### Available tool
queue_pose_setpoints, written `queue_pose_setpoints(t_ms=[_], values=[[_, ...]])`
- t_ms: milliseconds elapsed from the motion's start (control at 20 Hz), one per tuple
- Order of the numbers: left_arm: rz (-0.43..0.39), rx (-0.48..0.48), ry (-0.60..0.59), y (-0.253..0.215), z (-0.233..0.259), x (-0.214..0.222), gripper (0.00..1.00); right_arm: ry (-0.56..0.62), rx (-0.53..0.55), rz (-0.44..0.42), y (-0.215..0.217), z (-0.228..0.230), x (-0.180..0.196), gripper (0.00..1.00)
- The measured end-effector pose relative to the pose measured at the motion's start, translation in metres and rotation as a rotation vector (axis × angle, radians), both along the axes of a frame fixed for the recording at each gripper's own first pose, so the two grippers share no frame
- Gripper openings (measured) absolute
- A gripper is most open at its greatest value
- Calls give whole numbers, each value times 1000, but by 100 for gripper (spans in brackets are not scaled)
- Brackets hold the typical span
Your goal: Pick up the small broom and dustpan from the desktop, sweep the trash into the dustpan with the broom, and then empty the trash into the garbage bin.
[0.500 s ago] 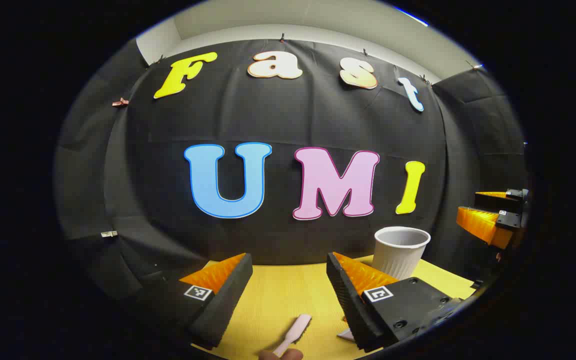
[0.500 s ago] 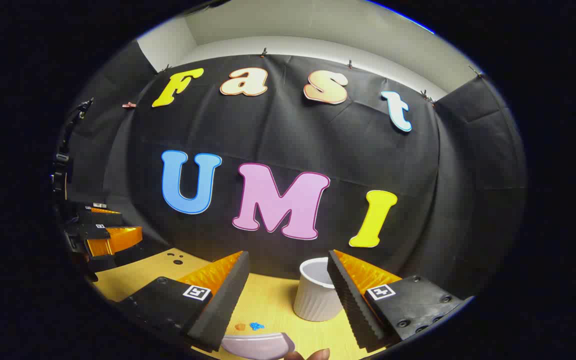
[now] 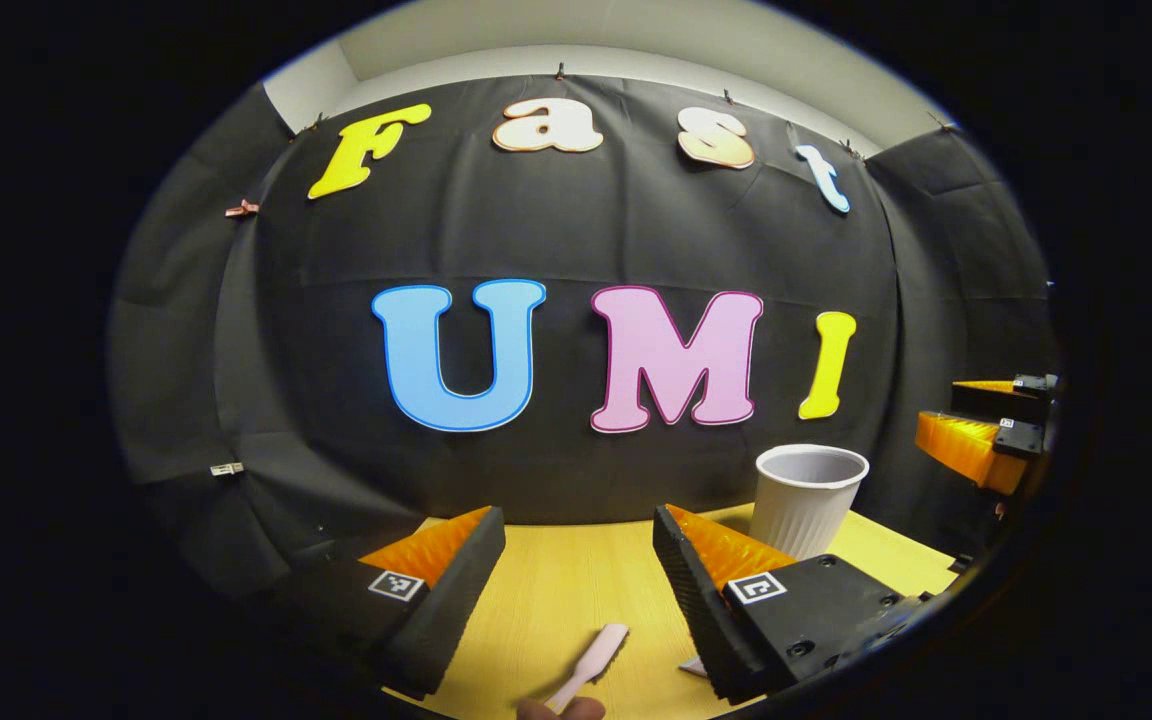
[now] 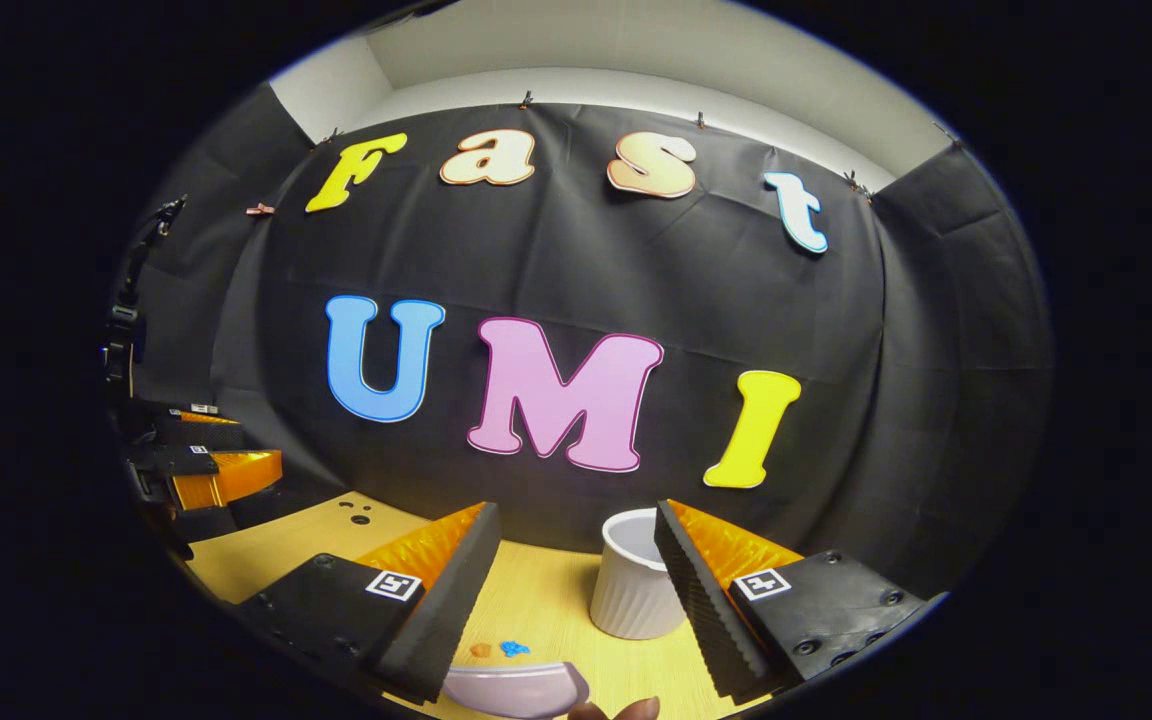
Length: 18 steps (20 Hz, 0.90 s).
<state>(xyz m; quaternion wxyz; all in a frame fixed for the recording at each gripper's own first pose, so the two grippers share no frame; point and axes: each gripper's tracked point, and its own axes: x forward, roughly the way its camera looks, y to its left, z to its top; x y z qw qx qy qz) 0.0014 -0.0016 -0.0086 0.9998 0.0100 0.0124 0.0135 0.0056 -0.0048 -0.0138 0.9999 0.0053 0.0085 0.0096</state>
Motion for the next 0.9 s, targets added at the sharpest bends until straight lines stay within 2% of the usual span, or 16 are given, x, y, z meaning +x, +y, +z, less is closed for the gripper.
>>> queue_pose_setpoints(t_ms=[350, 400, 550, 700, 800, 900], values=[[4, 16, 27, -1, -11, 3, 94, 28, 11, 0, -6, -15, 0, 97], [-4, 11, 36, -3, -16, 3, 95, 56, 8, 28, -2, -25, -2, 97], [-30, 19, 75, -7, -33, 6, 94, 239, -6, 140, 13, -79, -25, 97], [-40, 28, 122, -3, -60, 3, 93, 529, -10, 237, 22, -169, -70, 97], [-46, 24, 161, 1, -77, 1, 93, 712, -46, 258, 21, -237, -94, 95], [-45, 68, 200, 9, -94, -7, 93, 874, -81, 264, 19, -293, -109, 92]])
